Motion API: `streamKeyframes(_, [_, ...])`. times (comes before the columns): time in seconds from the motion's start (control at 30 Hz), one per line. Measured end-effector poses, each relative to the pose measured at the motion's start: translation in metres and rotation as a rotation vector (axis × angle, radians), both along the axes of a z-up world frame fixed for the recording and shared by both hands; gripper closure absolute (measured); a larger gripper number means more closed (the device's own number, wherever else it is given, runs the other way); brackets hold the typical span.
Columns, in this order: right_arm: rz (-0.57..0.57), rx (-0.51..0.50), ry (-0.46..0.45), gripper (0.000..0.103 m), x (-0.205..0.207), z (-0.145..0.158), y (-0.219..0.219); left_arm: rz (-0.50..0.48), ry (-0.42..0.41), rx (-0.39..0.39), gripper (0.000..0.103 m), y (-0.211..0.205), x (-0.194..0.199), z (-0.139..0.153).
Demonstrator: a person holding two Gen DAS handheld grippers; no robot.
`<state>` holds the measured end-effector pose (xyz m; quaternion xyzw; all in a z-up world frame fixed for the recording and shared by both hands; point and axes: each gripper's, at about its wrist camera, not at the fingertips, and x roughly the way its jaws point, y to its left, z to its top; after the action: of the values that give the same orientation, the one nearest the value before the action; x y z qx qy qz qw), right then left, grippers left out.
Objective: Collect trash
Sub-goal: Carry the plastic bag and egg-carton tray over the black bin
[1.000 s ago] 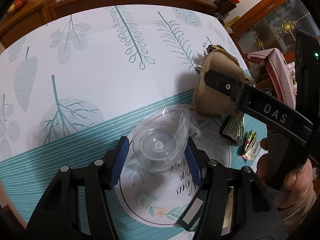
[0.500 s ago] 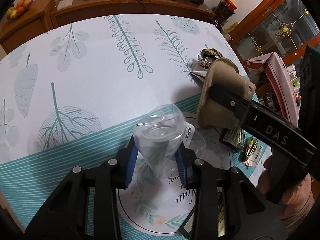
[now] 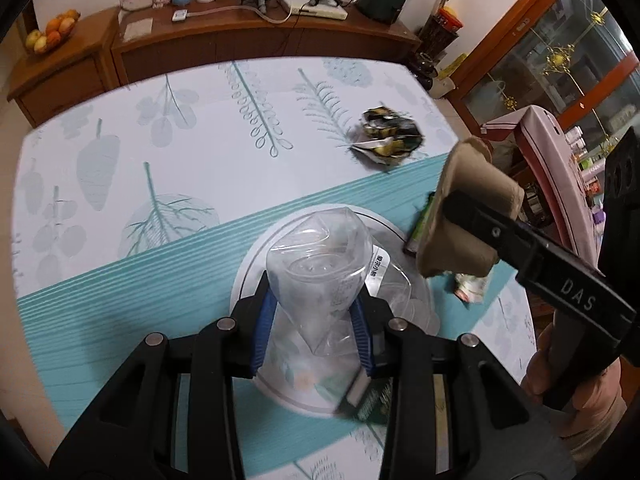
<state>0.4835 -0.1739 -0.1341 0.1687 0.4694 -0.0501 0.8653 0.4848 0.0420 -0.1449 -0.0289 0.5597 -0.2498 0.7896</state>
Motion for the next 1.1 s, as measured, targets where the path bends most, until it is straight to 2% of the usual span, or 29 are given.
streamKeyframes(0.13, [0.011,0.010,-0.025,0.032,-0.051,0.024,0.007,-0.014,-0.046,0.016,0.071,0.009,-0.039,0.029])
streamKeyframes(0.3, [0.007,0.007,-0.047,0.032,-0.122,0.044,0.011,-0.035,-0.054,0.044,0.071,0.017,-0.096,0.056])
streamKeyframes(0.5, [-0.019,0.027,-0.081,0.032,-0.229,0.059,0.005,-0.089,-0.089,0.109,0.071,0.013,-0.183,0.082])
streamKeyframes(0.67, [-0.047,0.043,-0.085,0.032,-0.323,0.063,-0.006,-0.130,-0.120,0.118,0.071,-0.004,-0.259,0.098])
streamKeyframes(0.87, [-0.088,0.045,-0.094,0.032,-0.434,0.067,-0.023,-0.180,-0.138,0.113,0.071,-0.031,-0.345,0.107])
streamKeyframes(1.1, [-0.127,0.042,-0.089,0.032,-0.551,0.063,-0.040,-0.247,-0.136,0.130,0.071,-0.065,-0.448,0.098])
